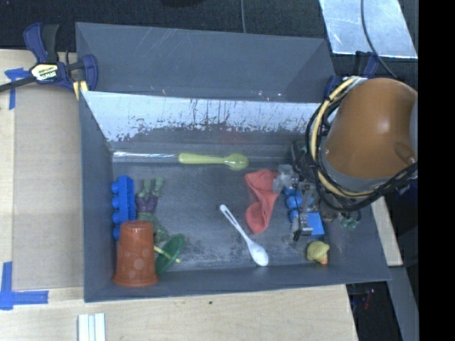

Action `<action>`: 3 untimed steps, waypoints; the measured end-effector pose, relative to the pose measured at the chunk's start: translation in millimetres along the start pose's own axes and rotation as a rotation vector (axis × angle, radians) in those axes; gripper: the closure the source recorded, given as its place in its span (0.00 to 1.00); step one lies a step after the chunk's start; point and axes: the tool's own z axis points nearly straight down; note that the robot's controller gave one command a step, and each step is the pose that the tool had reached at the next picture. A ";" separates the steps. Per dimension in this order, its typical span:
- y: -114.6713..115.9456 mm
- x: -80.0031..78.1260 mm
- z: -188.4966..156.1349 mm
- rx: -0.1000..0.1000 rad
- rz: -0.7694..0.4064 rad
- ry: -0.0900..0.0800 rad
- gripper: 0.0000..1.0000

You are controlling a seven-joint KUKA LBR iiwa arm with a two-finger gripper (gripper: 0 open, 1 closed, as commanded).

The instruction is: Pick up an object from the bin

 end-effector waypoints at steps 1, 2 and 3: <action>0.0 -1.7 -4.2 0.000 -0.001 -0.009 0.00; 4.7 -37.2 26.7 0.003 -0.138 -0.021 0.00; 13.9 -71.1 78.1 0.001 -0.164 -0.016 0.00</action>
Offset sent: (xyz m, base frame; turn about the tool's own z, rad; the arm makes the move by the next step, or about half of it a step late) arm 0.0717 0.0110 -0.0744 -0.2862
